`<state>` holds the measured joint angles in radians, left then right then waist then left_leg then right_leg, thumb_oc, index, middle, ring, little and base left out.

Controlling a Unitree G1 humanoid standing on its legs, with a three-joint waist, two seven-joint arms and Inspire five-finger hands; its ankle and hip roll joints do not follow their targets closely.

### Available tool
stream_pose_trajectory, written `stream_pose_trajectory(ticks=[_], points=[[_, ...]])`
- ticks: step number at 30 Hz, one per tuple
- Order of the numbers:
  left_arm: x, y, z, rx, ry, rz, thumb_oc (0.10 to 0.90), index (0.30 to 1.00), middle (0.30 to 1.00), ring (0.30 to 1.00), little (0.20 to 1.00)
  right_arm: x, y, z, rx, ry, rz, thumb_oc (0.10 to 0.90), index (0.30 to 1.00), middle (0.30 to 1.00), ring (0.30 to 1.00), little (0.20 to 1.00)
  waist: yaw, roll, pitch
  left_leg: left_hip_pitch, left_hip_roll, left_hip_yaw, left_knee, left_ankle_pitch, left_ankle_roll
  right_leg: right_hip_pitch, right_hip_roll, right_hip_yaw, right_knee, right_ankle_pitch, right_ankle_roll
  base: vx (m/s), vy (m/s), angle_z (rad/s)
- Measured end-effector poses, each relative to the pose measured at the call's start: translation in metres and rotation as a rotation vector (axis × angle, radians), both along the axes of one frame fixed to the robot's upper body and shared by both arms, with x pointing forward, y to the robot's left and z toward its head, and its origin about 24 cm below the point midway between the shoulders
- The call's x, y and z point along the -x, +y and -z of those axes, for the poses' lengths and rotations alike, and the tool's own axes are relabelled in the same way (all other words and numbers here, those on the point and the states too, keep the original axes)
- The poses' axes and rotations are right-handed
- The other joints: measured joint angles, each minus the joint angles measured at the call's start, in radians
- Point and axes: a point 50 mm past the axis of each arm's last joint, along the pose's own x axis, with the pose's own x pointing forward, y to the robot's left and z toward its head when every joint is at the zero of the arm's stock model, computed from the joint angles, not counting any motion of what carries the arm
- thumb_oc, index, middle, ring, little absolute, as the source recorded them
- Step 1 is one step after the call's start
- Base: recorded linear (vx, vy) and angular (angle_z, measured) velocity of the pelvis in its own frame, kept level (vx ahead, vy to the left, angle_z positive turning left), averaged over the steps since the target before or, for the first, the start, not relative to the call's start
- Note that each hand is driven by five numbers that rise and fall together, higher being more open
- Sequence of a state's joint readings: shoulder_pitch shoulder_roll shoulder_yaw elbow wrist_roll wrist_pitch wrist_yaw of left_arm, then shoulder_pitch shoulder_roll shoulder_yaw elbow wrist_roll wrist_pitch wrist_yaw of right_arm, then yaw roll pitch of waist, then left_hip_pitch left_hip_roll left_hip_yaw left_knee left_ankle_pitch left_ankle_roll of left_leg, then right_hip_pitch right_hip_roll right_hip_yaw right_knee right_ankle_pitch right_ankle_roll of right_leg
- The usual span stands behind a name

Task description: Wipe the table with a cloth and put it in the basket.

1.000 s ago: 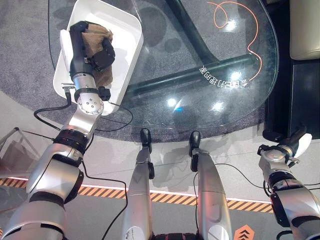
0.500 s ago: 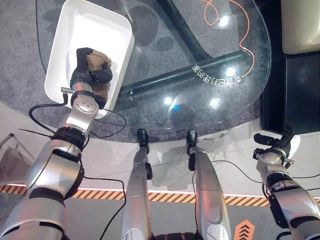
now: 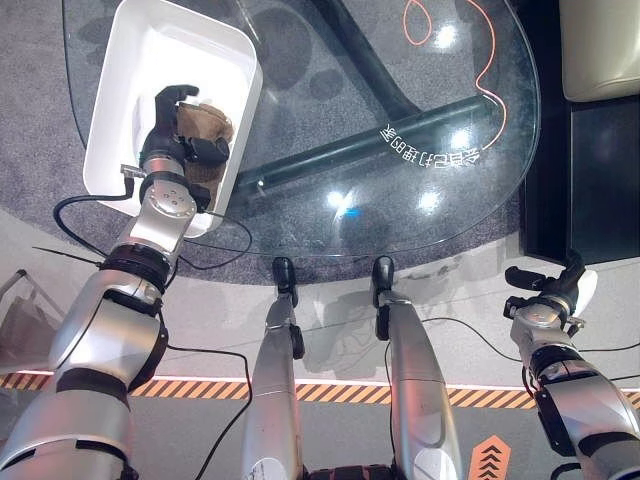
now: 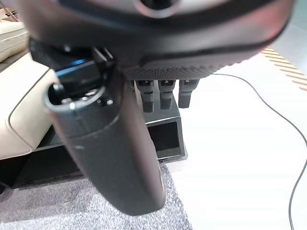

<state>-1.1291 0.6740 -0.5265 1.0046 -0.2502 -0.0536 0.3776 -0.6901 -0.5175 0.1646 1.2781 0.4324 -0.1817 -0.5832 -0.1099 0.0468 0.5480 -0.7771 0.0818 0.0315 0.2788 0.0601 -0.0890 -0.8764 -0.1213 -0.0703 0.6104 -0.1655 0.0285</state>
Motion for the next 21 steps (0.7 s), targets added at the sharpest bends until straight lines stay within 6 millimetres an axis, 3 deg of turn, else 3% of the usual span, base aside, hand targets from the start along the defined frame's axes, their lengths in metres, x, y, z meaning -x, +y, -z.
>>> stream_pose_trajectory(ticks=[15,21], points=[[0.002,0.003,-0.006,-0.001,-0.045,-0.013,0.800,0.900,0.900,0.900,0.900,0.001,0.004,0.005,-0.010,0.009,-0.008,0.800,0.900,0.900,0.900,0.900,0.005,0.000,0.000,0.015,0.002,-0.002,0.001,0.004,-0.005,0.011,0.002,0.000,0.011,0.002,-0.003,0.00,-0.019,0.00],[0.010,-0.001,0.004,0.047,-0.101,0.053,0.800,0.900,0.900,0.900,0.900,0.015,0.011,0.030,-0.036,0.073,-0.019,0.800,0.900,0.900,0.900,0.900,0.019,0.000,-0.001,0.161,0.013,-0.003,-0.083,0.023,-0.014,0.151,0.015,-0.009,-0.058,0.016,0.001,-0.03,-0.050,-0.03]])
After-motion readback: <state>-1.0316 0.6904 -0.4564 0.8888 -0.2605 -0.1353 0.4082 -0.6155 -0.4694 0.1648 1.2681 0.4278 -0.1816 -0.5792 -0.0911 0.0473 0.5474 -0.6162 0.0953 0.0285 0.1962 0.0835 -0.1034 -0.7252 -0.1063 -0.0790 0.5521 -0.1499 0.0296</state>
